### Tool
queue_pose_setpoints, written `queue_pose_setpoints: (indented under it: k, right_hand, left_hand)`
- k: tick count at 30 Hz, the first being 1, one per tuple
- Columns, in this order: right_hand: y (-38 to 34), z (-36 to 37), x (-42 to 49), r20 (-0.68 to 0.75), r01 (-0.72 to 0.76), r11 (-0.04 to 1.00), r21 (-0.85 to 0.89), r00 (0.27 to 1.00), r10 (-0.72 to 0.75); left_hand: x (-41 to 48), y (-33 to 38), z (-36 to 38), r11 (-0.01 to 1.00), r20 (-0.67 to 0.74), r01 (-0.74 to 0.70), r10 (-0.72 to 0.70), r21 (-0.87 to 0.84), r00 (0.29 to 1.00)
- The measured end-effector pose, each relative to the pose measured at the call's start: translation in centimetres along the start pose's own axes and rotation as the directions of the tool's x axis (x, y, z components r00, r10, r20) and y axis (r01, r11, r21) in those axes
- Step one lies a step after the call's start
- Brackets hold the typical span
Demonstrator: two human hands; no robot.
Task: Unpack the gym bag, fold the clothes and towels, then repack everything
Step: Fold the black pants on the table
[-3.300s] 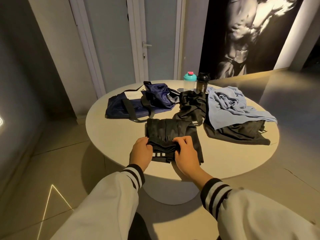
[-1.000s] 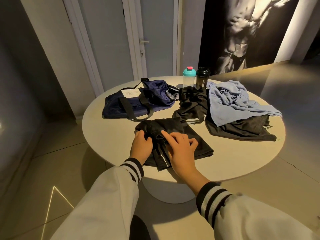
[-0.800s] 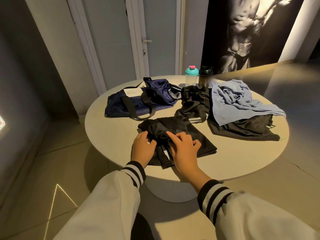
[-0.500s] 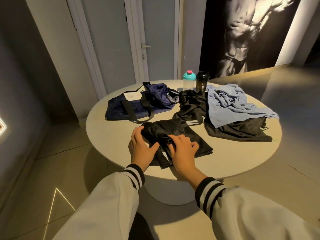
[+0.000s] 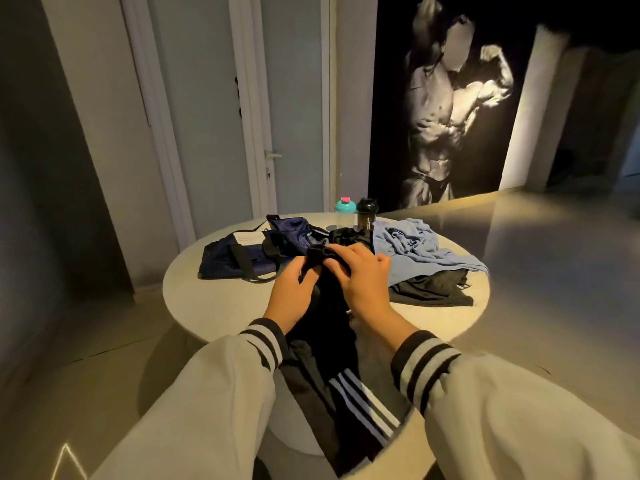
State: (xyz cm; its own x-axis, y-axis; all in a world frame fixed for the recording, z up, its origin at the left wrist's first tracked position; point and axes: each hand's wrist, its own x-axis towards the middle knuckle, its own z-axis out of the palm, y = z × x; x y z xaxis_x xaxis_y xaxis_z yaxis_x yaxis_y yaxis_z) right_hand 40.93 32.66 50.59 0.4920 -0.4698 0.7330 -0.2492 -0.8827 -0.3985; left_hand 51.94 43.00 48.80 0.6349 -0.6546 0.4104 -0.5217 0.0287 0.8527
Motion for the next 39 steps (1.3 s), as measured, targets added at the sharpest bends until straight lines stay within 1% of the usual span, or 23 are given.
queue_pose_setpoints:
  k: [3,5,7,9,11,14,16,18,20,23,26,28,31,35,37,39]
  right_hand:
    - [-0.4,-2.1,-1.4,0.084,-0.056,0.998,-0.030,0.995,0.059]
    - [0.2,-2.4,-2.2,0.151,-0.112,0.994,-0.010,0.982,0.112]
    - [0.3,-2.8,-3.1,0.211,-0.128,0.988,0.082,0.971,0.109]
    - [-0.2,-2.8,-3.6,0.251,-0.100,0.984,0.149,0.966,0.060]
    - [-0.8,-2.7,-3.9,0.238,-0.085,0.980,0.181,0.970,0.040]
    - [-1.3,-2.6,-4.0,0.189,-0.119,0.963,0.242,0.979,0.074]
    - [-1.2,-2.5,-4.0,0.190,-0.121,0.968,0.218,0.978,0.079]
    - [-1.2,-2.3,-3.9,0.191,-0.108,0.976,0.190,0.979,0.071]
    - [-1.2,-2.1,-3.7,0.168,-0.102,0.979,0.176,0.983,0.073]
    - [-0.9,-1.9,-3.1,0.123,-0.128,0.979,0.159,0.986,0.109]
    - [-0.7,-1.8,-2.7,0.092,-0.130,0.977,0.167,0.989,0.116]
    - [-0.5,-1.5,-2.4,0.111,-0.131,0.980,0.149,0.987,0.115]
    - [0.1,-1.2,-1.9,0.205,-0.144,0.986,0.089,0.971,0.123]
    - [0.8,-0.9,-0.8,0.254,-0.123,0.992,-0.014,0.959,0.123]
    - [1.0,-0.6,-0.5,0.241,-0.121,0.992,-0.046,0.962,0.129]
    - [1.3,-0.1,-0.1,0.229,-0.137,0.990,-0.039,0.963,0.142]
  left_hand:
    - [-1.3,1.6,-0.5,0.998,-0.085,0.014,-0.020,-0.066,0.996]
    - [-1.6,1.9,-0.7,0.992,-0.085,0.053,-0.063,-0.115,0.994]
    - [-2.4,2.3,-0.9,0.987,-0.053,0.084,-0.092,-0.139,0.994]
    - [-3.0,2.3,-1.0,0.987,-0.046,0.095,-0.102,-0.131,0.994]
    - [-3.5,2.1,-1.1,0.988,-0.053,0.098,-0.105,-0.118,0.993]
    - [-4.1,1.8,-1.2,0.985,-0.028,0.076,-0.081,-0.158,0.996]
    - [-4.2,1.9,-1.2,0.990,-0.035,0.069,-0.073,-0.119,0.997]
    - [-4.0,2.1,-1.3,0.997,-0.060,0.068,-0.071,-0.044,0.996]
    - [-3.8,2.0,-1.3,0.998,-0.076,0.064,-0.064,0.003,0.995]
    - [-3.4,1.4,-1.3,0.997,-0.107,0.073,-0.071,0.014,0.992]
    - [-3.2,1.2,-1.2,0.996,-0.123,0.080,-0.083,-0.032,0.989]
    - [-3.1,1.0,-1.1,0.994,-0.127,0.087,-0.095,-0.065,0.987]
    - [-2.8,0.8,-1.1,0.993,-0.132,0.095,-0.103,-0.066,0.986]
    - [-1.5,0.6,-1.4,0.997,-0.068,0.063,-0.065,-0.036,0.996]
    - [-0.2,0.3,-1.7,0.998,-0.044,0.052,-0.051,0.035,0.998]
    - [1.3,-0.1,-2.0,0.990,-0.031,0.069,-0.066,0.120,0.997]
